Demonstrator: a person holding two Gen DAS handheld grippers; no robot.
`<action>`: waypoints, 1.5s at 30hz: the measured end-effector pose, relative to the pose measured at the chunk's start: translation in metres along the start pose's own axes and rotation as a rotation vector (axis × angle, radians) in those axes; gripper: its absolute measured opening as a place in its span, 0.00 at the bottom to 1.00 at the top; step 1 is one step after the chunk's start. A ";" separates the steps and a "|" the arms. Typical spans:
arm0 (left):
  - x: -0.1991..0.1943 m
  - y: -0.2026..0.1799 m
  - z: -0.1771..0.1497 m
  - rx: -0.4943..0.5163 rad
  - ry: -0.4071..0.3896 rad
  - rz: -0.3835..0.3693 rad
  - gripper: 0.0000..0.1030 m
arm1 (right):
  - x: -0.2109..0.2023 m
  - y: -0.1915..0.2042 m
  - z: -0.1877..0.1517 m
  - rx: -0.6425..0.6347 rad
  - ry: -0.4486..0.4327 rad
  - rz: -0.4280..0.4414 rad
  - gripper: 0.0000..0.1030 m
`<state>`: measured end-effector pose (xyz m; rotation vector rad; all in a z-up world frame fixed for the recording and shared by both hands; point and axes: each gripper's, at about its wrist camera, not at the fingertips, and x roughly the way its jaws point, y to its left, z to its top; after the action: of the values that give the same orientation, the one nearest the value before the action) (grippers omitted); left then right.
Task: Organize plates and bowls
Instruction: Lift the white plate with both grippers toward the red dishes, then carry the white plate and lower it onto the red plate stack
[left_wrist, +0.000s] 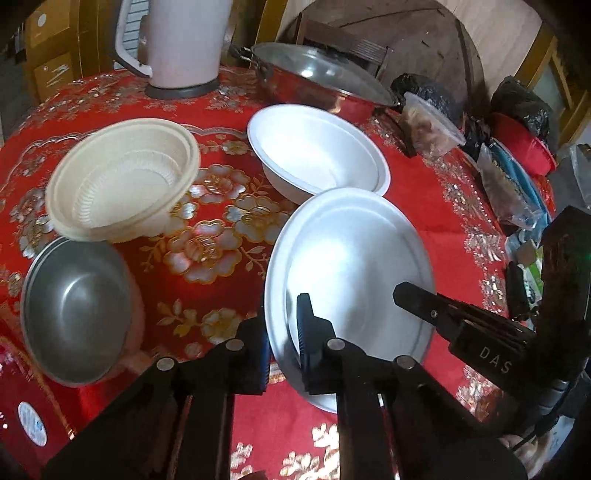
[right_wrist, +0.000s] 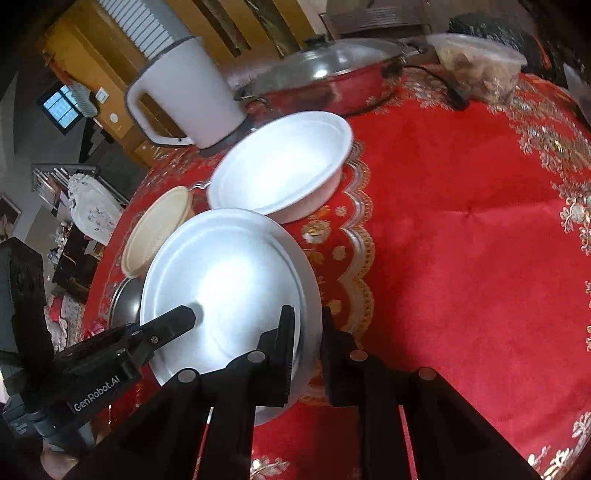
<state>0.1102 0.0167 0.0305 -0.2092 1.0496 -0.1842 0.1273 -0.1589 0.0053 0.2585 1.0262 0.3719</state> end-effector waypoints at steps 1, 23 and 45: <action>-0.007 0.001 -0.002 0.000 -0.010 -0.002 0.10 | -0.003 0.004 0.000 -0.008 -0.002 0.002 0.15; -0.140 0.146 -0.079 -0.171 -0.162 0.121 0.10 | 0.001 0.196 -0.052 -0.338 0.065 0.173 0.15; -0.121 0.223 -0.125 -0.301 -0.105 0.209 0.10 | 0.061 0.266 -0.096 -0.470 0.218 0.136 0.16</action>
<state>-0.0464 0.2521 0.0139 -0.3749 0.9842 0.1739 0.0247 0.1113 0.0102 -0.1401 1.1043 0.7628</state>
